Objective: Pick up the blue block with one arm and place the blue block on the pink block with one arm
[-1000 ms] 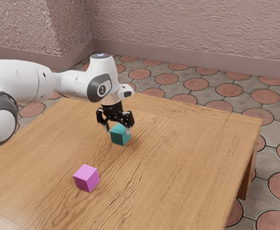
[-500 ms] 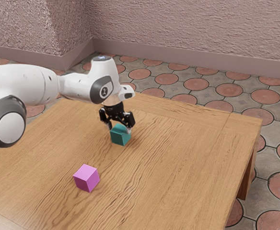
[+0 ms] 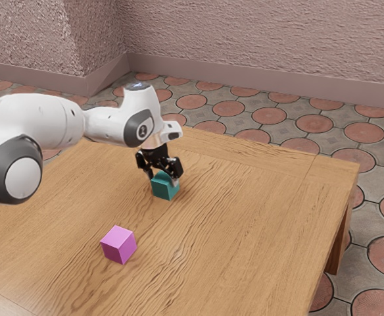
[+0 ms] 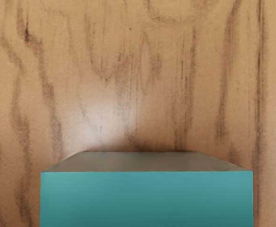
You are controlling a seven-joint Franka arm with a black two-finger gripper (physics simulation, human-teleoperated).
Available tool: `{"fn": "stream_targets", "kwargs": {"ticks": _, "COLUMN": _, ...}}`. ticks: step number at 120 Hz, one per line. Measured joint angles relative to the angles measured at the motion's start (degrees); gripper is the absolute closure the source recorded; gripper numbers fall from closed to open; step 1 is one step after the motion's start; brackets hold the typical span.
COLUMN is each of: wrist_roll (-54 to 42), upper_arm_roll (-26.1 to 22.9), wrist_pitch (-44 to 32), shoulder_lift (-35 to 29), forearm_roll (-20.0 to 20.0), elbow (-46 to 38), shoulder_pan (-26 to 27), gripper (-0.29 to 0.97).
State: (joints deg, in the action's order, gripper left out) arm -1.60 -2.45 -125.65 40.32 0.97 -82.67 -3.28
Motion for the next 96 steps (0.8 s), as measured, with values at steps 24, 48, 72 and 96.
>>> {"fn": "stream_targets", "kwargs": {"ticks": 24, "wrist_roll": -0.9, "upper_arm_roll": -0.2, "wrist_pitch": -0.9, "shoulder_lift": 1.9, "forearm_roll": 0.2, "elbow": 0.1, "shoulder_pan": 0.0, "gripper": 0.00}}
{"fn": "stream_targets", "kwargs": {"ticks": 48, "wrist_roll": -1.4, "upper_arm_roll": -0.1, "wrist_pitch": -1.5, "shoulder_lift": 1.9, "forearm_roll": 1.3, "elbow": -0.2, "shoulder_pan": 0.1, "gripper": 0.20}}
{"fn": "stream_targets", "kwargs": {"ticks": 72, "wrist_roll": -0.9, "upper_arm_roll": 0.0, "wrist_pitch": -1.8, "shoulder_lift": -3.9, "forearm_roll": 1.7, "elbow": -5.6, "shoulder_pan": 0.7, "gripper": 0.35}}
{"fn": "stream_targets", "kwargs": {"ticks": 96, "wrist_roll": 4.2, "upper_arm_roll": -0.2, "wrist_pitch": -2.4, "shoulder_lift": -33.4, "forearm_roll": -0.7, "elbow": -39.4, "shoulder_pan": -0.3, "gripper": 0.36}}
